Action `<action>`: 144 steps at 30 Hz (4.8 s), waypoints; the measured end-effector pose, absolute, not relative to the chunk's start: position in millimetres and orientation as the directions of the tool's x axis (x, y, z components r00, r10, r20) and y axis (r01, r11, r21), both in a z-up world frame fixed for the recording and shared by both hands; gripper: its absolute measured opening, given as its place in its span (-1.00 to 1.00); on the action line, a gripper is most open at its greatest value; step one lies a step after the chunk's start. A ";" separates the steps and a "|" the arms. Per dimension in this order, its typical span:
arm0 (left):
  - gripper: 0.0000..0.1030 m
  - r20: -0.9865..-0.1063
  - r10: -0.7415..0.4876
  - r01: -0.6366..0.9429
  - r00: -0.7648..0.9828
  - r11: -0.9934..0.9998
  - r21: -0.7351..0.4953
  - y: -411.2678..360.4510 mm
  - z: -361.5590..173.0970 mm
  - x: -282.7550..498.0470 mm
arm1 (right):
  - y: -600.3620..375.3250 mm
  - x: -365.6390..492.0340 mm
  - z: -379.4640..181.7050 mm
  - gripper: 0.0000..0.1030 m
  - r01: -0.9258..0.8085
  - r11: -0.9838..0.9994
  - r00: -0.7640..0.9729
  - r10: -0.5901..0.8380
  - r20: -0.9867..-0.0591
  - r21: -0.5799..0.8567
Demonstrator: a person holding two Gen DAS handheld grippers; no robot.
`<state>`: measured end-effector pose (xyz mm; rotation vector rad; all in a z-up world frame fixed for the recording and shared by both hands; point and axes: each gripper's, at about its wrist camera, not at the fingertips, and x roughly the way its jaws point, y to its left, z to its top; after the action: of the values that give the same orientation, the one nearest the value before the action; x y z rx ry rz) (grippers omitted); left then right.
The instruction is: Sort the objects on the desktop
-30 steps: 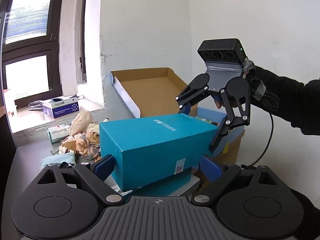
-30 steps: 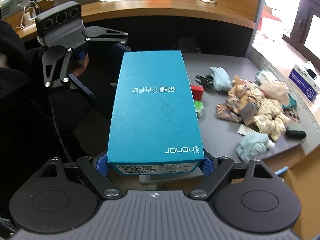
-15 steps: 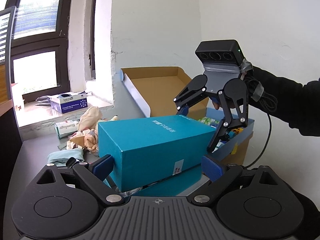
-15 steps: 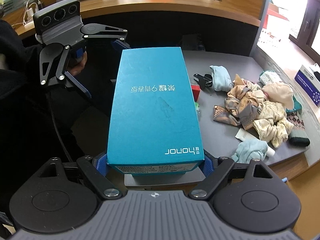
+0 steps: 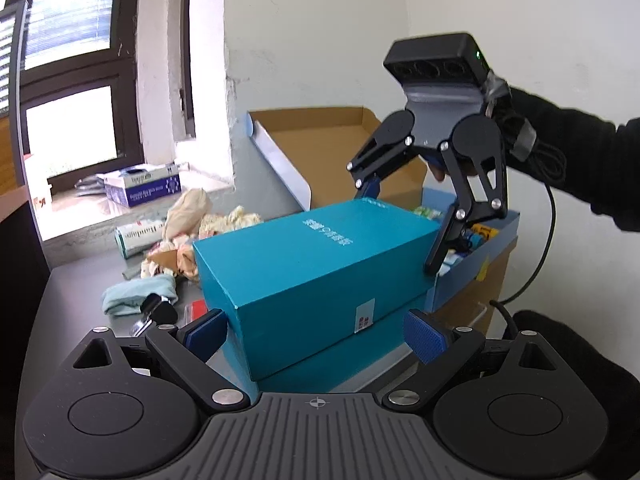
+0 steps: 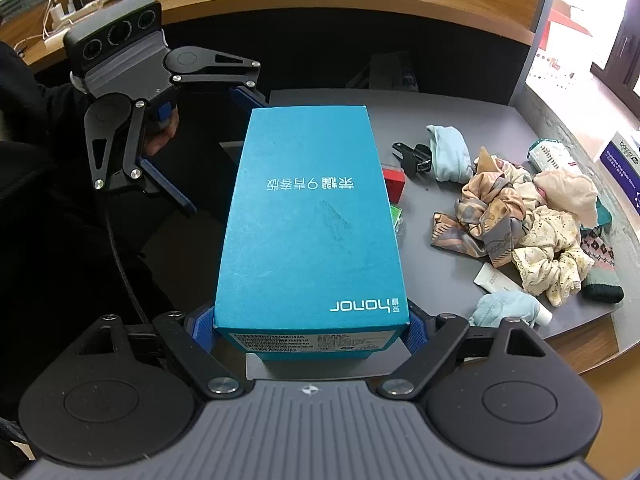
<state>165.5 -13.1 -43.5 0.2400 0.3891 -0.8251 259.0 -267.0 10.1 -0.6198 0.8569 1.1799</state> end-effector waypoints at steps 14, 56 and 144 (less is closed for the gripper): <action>0.85 -0.503 -0.643 0.764 0.577 0.643 0.054 -14.4 -44.2 171.0 | -251.9 261.2 8.9 0.75 -0.955 0.295 0.135 0.459 -0.878 0.007; 0.89 -0.639 -0.615 0.800 0.463 0.601 0.001 -8.3 -26.3 158.3 | -260.6 209.4 53.0 0.76 -0.912 0.401 0.317 0.572 -0.757 -0.080; 1.00 -0.164 -0.234 0.236 0.958 0.972 -0.009 -12.3 -14.5 14.9 | -195.2 -37.8 -25.8 1.00 0.086 0.995 0.990 -0.081 -0.115 0.041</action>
<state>14.9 -12.3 -14.5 0.0111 0.1650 -0.2383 -37.8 -195.2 -25.8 0.0463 0.1137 -0.0836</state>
